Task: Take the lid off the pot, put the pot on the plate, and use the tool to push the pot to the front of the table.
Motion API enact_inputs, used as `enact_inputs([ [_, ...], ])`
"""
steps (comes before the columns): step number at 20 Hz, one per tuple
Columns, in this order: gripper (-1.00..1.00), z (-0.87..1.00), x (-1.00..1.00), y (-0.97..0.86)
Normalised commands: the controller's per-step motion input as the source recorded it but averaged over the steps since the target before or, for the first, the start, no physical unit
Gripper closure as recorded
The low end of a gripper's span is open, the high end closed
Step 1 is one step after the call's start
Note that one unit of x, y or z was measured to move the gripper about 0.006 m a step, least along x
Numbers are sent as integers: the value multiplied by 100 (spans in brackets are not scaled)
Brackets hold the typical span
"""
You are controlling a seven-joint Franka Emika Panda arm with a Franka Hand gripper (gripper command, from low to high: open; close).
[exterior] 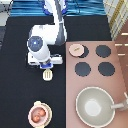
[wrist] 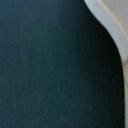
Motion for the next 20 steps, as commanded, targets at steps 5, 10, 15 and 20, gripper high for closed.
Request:
enact_inputs([
  [5, -100, 90, -64, 13],
  [10, -100, 97, -51, 3],
  [15, -100, 100, -16, -7],
  [20, -100, 98, 0, -7],
])
